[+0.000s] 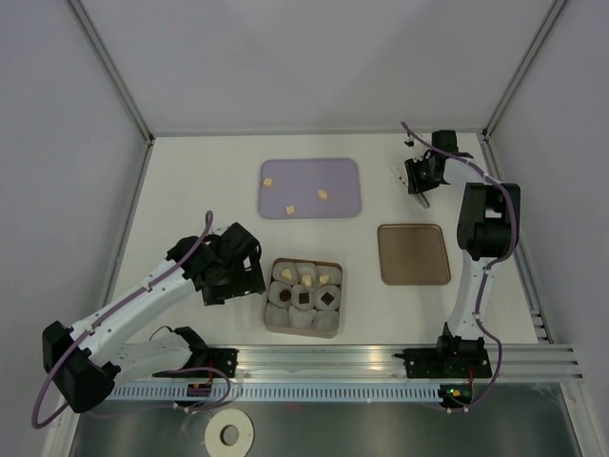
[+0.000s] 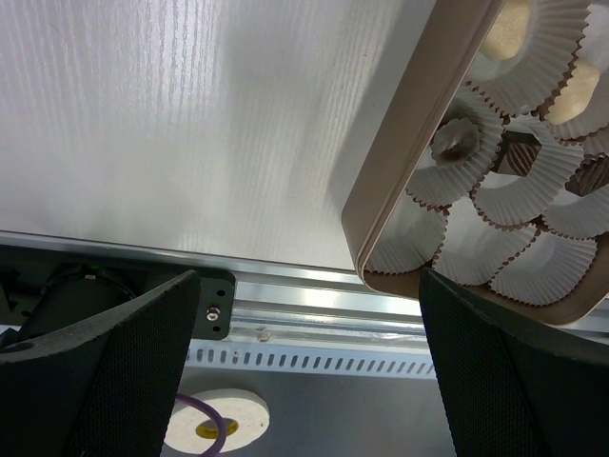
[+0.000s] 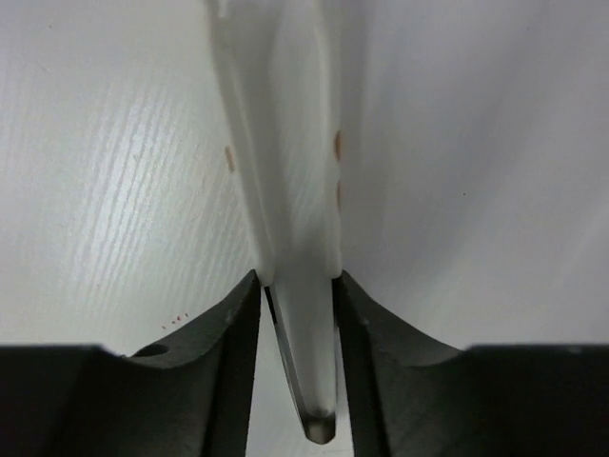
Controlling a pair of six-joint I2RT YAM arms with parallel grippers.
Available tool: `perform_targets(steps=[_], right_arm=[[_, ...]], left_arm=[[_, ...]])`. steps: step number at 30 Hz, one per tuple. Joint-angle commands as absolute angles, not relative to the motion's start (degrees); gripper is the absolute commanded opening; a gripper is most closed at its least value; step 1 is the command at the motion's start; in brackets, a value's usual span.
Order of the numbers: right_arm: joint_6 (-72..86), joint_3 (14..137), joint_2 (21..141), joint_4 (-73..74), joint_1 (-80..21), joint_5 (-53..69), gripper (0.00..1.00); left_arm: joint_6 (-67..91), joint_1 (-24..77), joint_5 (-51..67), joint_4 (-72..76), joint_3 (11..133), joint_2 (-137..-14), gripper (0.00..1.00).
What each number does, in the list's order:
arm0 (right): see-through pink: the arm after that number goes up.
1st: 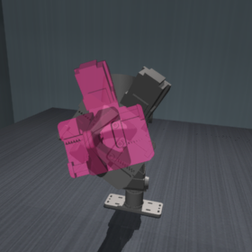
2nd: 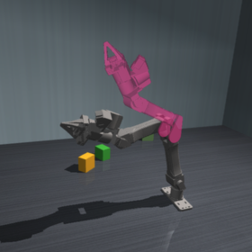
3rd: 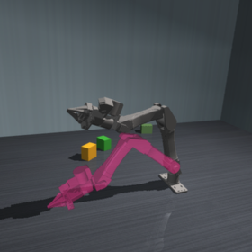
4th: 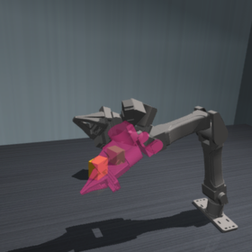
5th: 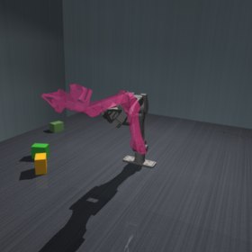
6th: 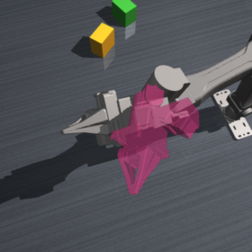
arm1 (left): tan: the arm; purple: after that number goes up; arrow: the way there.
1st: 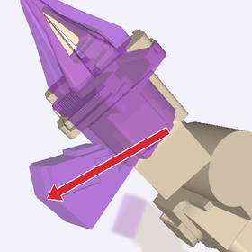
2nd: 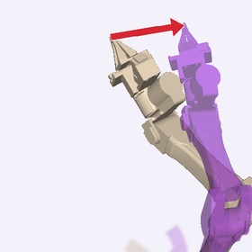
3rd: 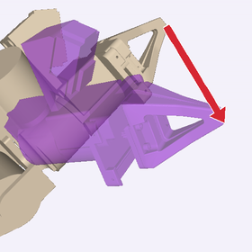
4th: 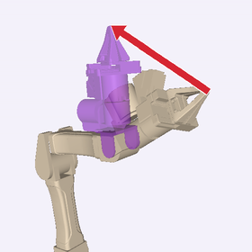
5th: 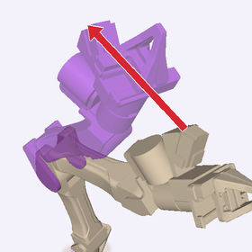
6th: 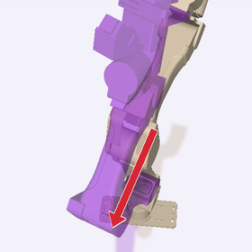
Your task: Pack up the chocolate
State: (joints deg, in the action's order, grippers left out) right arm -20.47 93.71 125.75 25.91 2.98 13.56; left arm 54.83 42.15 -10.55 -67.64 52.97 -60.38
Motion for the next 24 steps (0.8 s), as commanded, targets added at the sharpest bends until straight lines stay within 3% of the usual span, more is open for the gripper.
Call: perform_targets(steps=[1,4,10,16,24], right_arm=[[-15.7,93.6,128.5,30.3,2.0,13.2,0.38],[-11.7,93.3,125.4,30.7,1.7,10.6,0.34],[-0.1,89.8,112.8,30.8,0.9,10.5,0.34],[4.7,88.1,101.8,47.9,-3.9,9.1,0.36],[19.4,88.9,91.1,57.9,-15.8,8.2,0.37]], left_arm=[[55.2,42.4,-12.5,-69.5,56.3,-60.0,1.0],[56.0,42.4,-12.5,-71.4,57.7,-59.8,1.0],[58.9,42.4,-10.4,-76.4,62.0,-58.5,1.0],[61.1,42.4,-6.9,-81.5,67.1,-57.8,1.0],[60.6,42.4,-2.6,-84.4,69.4,-58.6,1.0]])
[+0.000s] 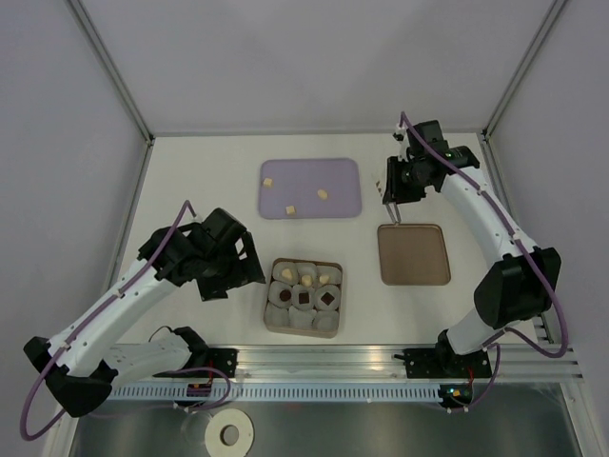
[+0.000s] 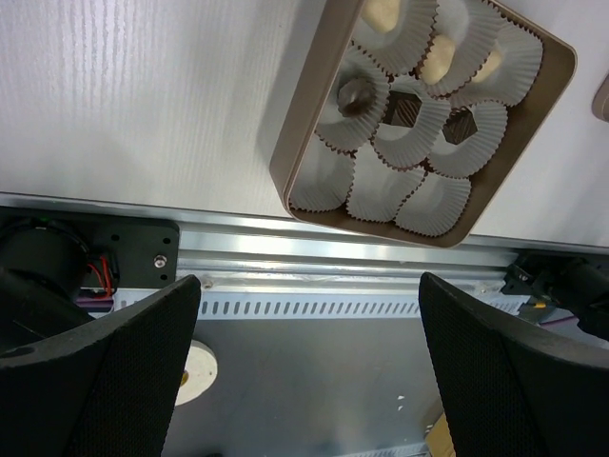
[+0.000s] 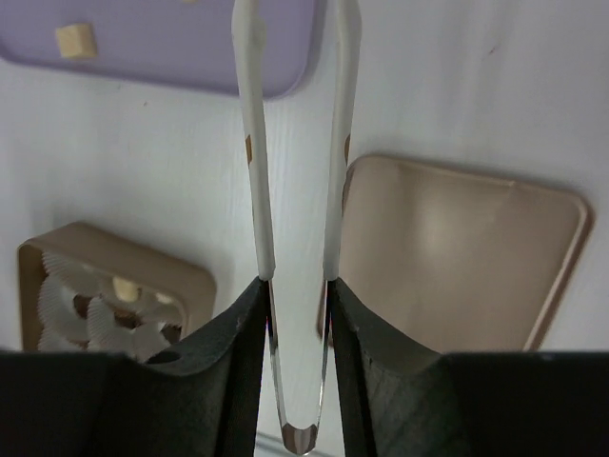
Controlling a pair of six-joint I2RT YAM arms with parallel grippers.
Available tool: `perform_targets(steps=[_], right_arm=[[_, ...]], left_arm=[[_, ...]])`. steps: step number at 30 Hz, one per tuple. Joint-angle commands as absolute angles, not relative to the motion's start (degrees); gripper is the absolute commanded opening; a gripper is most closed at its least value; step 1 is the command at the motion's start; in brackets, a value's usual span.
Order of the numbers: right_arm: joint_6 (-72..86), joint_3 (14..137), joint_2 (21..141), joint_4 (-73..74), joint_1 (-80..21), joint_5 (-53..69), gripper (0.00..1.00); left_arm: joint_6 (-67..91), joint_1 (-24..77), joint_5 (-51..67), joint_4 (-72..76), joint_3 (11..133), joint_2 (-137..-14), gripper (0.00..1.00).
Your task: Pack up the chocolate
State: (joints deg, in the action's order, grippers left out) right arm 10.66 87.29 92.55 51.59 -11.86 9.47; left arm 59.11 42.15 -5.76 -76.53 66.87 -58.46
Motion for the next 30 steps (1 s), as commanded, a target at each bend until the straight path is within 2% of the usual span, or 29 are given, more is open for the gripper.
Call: perform_targets(steps=[1,6,10,15,21,30], right_arm=[[21.4,90.5,91.4,59.1,-17.1,6.9,0.37],[22.9,97.4,99.6,61.1,-24.8,4.5,0.39],[16.4,111.6,110.8,67.9,-29.3,2.0,0.39],[12.6,124.1,124.5,72.2,-30.5,-1.3,0.39],[11.9,129.9,132.6,71.9,-30.5,-3.2,0.39],[12.4,129.1,136.1,66.2,-30.5,-1.1,0.4]], left_arm=[[60.6,42.4,-2.0,-84.4,69.7,-58.6,1.0],[60.9,42.4,-1.3,-84.7,69.3,-57.7,1.0],[61.3,42.4,-0.6,-85.3,68.6,-56.7,1.0],[62.0,42.4,-0.3,-86.2,68.5,-55.9,1.0],[63.7,42.3,-0.3,-87.1,68.4,-54.8,1.0],[64.2,42.4,1.1,-88.2,68.6,-54.8,1.0]])
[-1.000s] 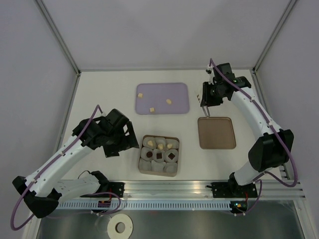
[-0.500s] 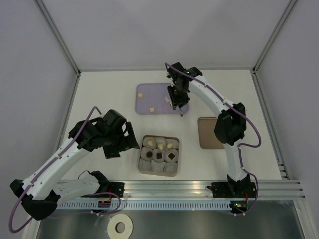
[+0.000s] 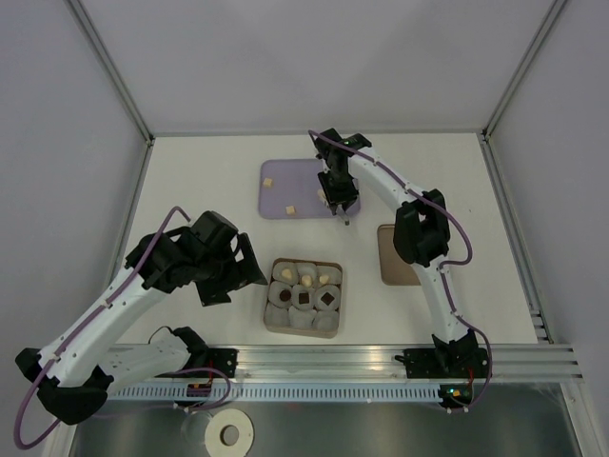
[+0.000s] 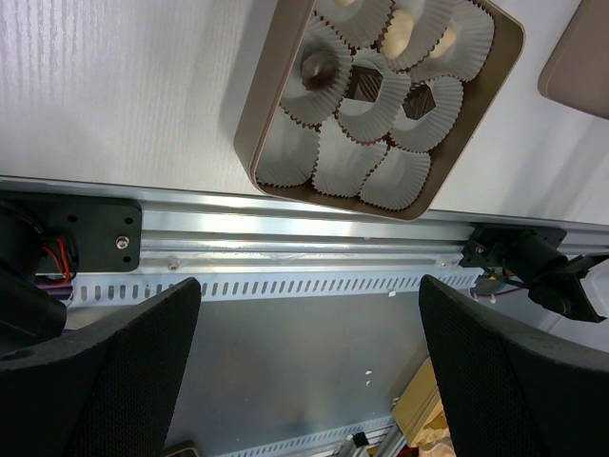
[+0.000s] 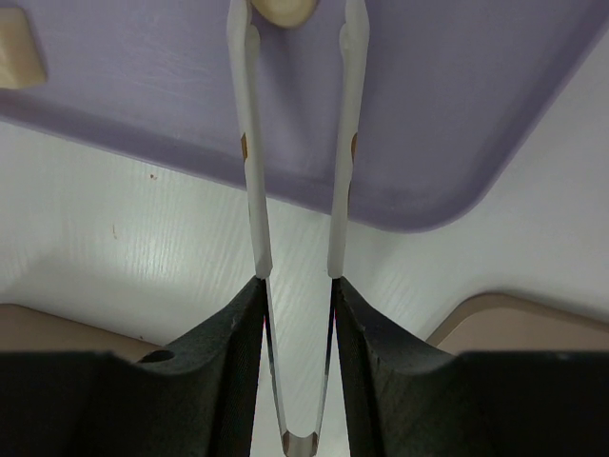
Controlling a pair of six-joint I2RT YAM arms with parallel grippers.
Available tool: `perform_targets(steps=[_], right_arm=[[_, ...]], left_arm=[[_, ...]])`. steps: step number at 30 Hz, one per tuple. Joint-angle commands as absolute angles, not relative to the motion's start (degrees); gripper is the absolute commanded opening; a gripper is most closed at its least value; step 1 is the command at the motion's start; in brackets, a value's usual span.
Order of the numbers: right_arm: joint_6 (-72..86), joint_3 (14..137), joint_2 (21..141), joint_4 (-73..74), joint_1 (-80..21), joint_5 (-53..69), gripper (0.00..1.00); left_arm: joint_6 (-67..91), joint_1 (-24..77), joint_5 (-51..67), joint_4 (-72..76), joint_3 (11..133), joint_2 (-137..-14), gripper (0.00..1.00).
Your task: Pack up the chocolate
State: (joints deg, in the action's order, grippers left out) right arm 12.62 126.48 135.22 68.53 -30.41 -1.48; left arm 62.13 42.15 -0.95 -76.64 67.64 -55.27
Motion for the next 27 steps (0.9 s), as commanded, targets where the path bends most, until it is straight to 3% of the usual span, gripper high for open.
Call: perform_targets(steps=[1,9,17,27], right_arm=[[12.2,129.3,136.7,65.9,-30.5,-0.9,0.4],[10.6,131.8,139.0,63.5,-30.8,1.7,0.4],[11.4,131.6,138.5,64.7,-30.9,1.1,0.18],[7.9,123.2,120.3,65.6,-33.7,3.3,0.09]], left_arm=[[64.2,42.4,1.1,-88.2,68.6,-54.8,1.0],[64.5,42.4,1.8,-88.2,68.5,-54.4,1.0],[66.4,42.3,1.8,-88.2,68.6,-52.6,0.99],[65.8,42.4,1.5,-85.6,66.5,-52.4,1.0]])
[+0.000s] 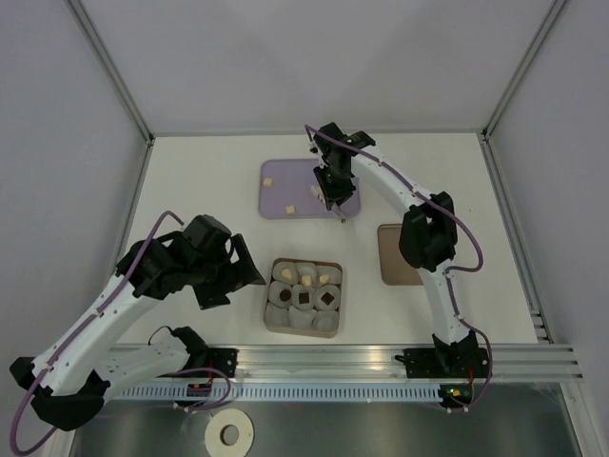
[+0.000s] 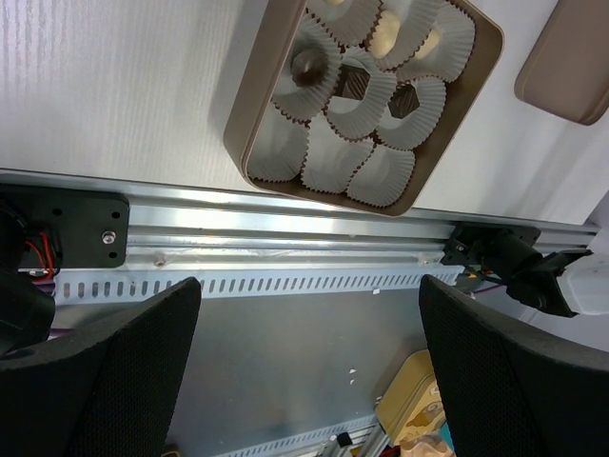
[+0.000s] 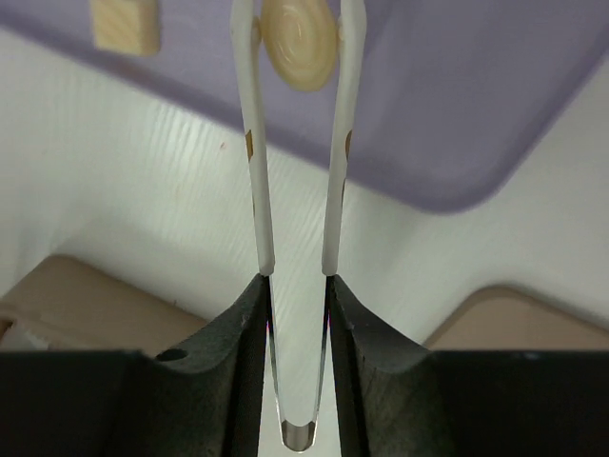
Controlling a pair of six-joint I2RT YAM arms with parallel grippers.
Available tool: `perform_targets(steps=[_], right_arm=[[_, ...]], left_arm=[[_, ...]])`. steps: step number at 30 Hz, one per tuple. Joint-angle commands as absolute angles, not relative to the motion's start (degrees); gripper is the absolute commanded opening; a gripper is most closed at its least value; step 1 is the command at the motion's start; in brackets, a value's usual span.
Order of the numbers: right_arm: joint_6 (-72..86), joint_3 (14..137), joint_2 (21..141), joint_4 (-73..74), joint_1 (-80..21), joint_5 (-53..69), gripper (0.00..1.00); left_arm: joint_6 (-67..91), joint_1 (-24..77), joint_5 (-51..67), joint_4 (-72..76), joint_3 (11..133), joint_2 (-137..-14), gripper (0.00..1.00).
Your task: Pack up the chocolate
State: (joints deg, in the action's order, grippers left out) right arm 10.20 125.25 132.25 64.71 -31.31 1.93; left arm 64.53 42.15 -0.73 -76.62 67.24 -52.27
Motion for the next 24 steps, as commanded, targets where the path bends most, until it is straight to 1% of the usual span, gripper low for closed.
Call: perform_targets(steps=[1,4,5,8,14,19,24], right_arm=[[7.6,121.6,118.3,65.9,-35.4,3.4,0.08],[8.1,113.3,109.8,67.0,-39.6,3.4,0.08],[8.3,108.8,107.6,66.9,-40.9,3.4,0.08],[10.5,102.0,97.5,68.2,-46.7,4.6,0.08],[18.5,94.3,86.3,74.5,-58.2,4.8,0.08],[24.1,87.4,81.2,76.3,-65.4,6.8,0.08],[26.8,84.6,79.6,74.6,-68.7,7.5,0.07]], left_arm=[[65.7,42.4,1.6,-85.1,66.3,-52.4,1.0],[64.8,42.3,1.8,-83.5,65.7,-52.9,1.0],[64.4,42.3,1.8,-83.2,65.7,-53.3,1.0],[62.5,42.4,1.9,-82.0,65.8,-54.7,1.0],[60.0,42.4,2.0,-81.3,65.4,-55.9,1.0],[59.7,42.3,2.3,-80.2,64.1,-55.6,1.0],[58.8,42.3,2.5,-79.6,64.5,-56.9,0.99]])
